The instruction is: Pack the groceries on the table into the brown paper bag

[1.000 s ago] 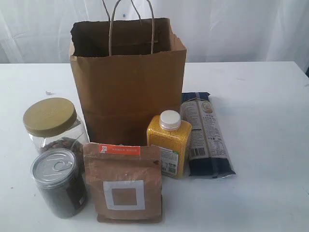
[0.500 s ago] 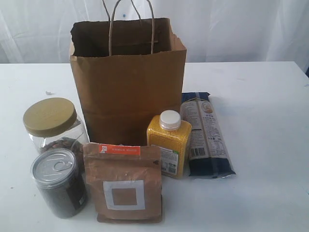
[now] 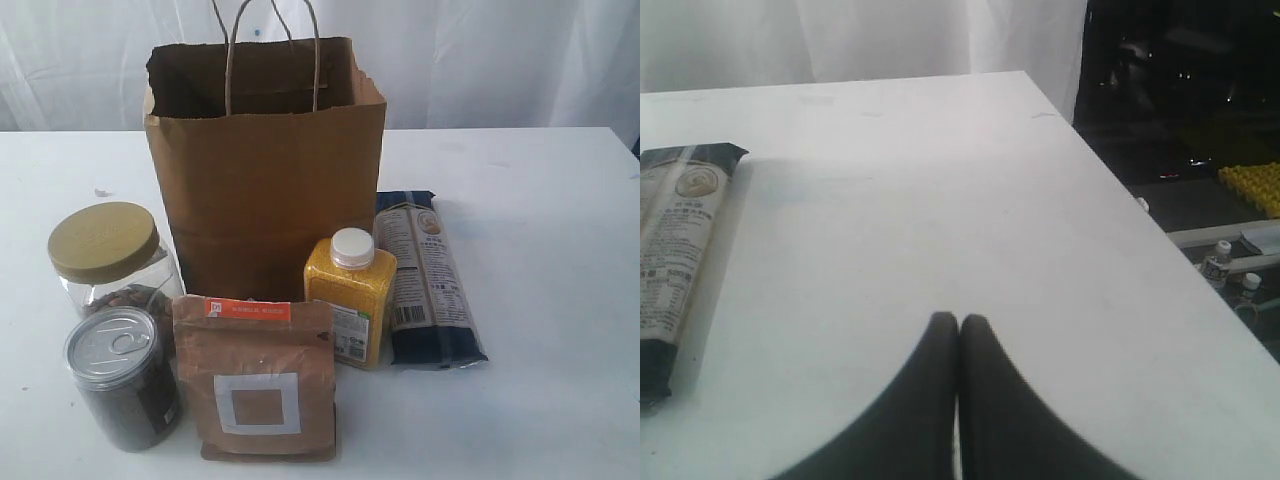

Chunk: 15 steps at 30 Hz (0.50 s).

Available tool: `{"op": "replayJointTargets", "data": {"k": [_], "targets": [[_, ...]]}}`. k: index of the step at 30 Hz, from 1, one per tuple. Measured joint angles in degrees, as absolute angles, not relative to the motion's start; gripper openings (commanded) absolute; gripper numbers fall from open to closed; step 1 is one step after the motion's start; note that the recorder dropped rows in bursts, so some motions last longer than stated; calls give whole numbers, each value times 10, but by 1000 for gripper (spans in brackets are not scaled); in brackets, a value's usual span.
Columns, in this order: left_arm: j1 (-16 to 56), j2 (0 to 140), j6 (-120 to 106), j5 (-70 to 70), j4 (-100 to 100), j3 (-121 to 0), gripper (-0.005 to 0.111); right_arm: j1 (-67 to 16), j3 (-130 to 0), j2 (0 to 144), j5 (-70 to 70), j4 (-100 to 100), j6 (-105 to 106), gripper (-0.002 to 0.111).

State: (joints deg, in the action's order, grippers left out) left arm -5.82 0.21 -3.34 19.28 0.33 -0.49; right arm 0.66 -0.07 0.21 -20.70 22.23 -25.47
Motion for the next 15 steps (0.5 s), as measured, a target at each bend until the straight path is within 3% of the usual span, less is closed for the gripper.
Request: {"op": "replayJointTargets", "data": {"k": [5,15], "targets": [[-58,2,-33,193,3,-5,0,7,-1,2,-147,223,-255,0],[-58,2,-33,193,3,-5,0,7,-1,2,-153,228,-255,0]]}}
